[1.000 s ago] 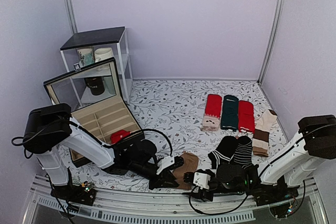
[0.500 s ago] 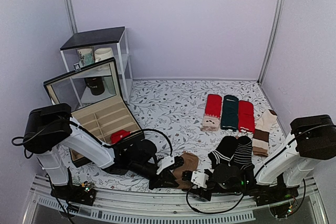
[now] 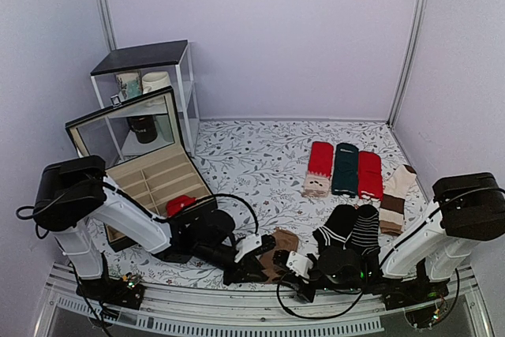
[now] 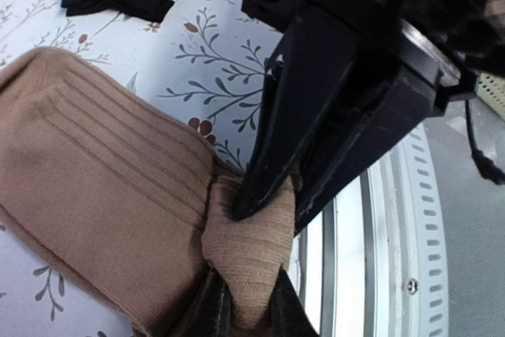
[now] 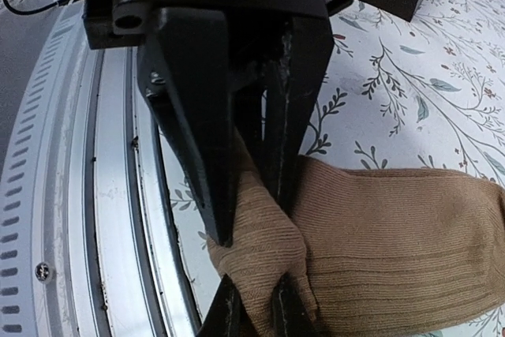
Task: Roll the socks
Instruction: Roll a pair of socks at the corner of the board.
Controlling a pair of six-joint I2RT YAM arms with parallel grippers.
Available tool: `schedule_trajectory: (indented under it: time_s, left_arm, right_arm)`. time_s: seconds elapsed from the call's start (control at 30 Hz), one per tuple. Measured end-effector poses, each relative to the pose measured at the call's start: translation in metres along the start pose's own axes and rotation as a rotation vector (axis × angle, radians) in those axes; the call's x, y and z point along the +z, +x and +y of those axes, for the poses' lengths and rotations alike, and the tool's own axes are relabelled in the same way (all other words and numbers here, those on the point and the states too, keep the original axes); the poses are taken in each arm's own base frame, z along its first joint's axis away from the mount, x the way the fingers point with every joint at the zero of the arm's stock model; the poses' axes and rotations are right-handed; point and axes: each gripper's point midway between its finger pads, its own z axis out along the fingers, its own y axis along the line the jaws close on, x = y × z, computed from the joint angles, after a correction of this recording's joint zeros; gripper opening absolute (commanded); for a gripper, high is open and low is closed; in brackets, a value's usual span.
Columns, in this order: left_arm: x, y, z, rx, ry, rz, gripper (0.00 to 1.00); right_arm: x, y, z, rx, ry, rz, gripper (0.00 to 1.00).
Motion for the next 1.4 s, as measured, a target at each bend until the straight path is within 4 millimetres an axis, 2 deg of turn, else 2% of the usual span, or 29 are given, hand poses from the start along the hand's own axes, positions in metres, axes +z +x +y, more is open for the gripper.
schedule_trajectory:
  time_s: [0.13, 0.2, 0.27, 0.4, 0.43, 0.5, 0.67, 0.93, 1.3, 1.4]
  left_arm:
    - [-0.009, -0.003, 0.004, 0.02, -0.059, -0.023, 0.34]
    - [-0.021, -0.003, 0.008, 0.036, -0.11, -0.042, 0.34]
    - [-0.035, -0.004, 0.01, 0.064, -0.159, -0.067, 0.3]
    - [-0.058, -0.02, 0.007, 0.18, -0.206, -0.164, 0.29]
    - [-0.063, -0.024, 0.004, 0.214, -0.21, -0.195, 0.31]
    - [-0.068, -0.025, 0.002, 0.265, -0.214, -0.227, 0.42]
    - [-0.062, -0.017, -0.001, 0.321, -0.208, -0.228, 0.42]
    - [-0.038, -0.002, -0.003, 0.403, -0.202, -0.198, 0.45]
    - [-0.02, -0.005, 0.002, 0.446, -0.229, -0.192, 0.46]
    - [-0.016, -0.003, 0.006, 0.446, -0.238, -0.184, 0.42]
  right_arm:
    - [0.0, 0.0, 0.001, 0.063, -0.009, 0.0, 0.01]
    - [0.0, -0.001, 0.001, 0.093, -0.01, 0.0, 0.01]
    - [0.0, 0.0, 0.0, 0.128, -0.014, 0.0, 0.01]
    - [-0.001, 0.001, -0.002, 0.218, -0.034, 0.0, 0.01]
    - [-0.002, 0.001, -0.003, 0.246, -0.04, -0.001, 0.01]
    - [-0.003, 0.003, -0.005, 0.3, -0.056, 0.003, 0.01]
    - [-0.006, 0.007, -0.006, 0.423, -0.081, 0.011, 0.01]
    - [-0.004, 0.008, -0.006, 0.548, -0.112, 0.008, 0.0]
    - [-0.003, 0.008, -0.006, 0.593, -0.132, 0.006, 0.0]
    - [-0.003, 0.008, -0.006, 0.595, -0.136, 0.007, 0.0]
